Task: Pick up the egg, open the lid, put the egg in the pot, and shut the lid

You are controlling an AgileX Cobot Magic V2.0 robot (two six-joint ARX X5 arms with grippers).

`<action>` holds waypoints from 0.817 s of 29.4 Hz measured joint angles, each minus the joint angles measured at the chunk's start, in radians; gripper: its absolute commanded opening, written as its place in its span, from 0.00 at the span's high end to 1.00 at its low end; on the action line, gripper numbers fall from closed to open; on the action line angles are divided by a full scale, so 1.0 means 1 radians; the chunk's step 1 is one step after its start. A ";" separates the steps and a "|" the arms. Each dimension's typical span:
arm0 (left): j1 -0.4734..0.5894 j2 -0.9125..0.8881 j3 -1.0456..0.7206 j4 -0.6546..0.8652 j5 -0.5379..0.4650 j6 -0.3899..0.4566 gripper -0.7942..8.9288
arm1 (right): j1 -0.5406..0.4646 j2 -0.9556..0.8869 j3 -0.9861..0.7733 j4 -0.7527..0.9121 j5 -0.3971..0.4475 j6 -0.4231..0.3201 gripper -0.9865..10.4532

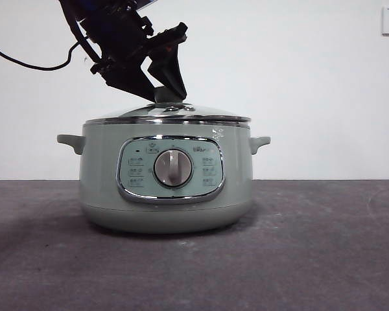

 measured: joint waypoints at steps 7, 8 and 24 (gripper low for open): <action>0.000 -0.003 0.001 -0.005 0.000 0.000 0.93 | 0.000 0.000 0.000 -0.016 0.000 0.000 0.56; 0.000 -0.004 0.001 -0.011 0.000 0.000 0.93 | 0.000 0.000 0.000 -0.018 0.000 0.000 0.56; 0.000 -0.008 0.001 -0.029 -0.004 0.004 0.27 | 0.000 0.000 0.000 -0.043 -0.002 0.000 0.56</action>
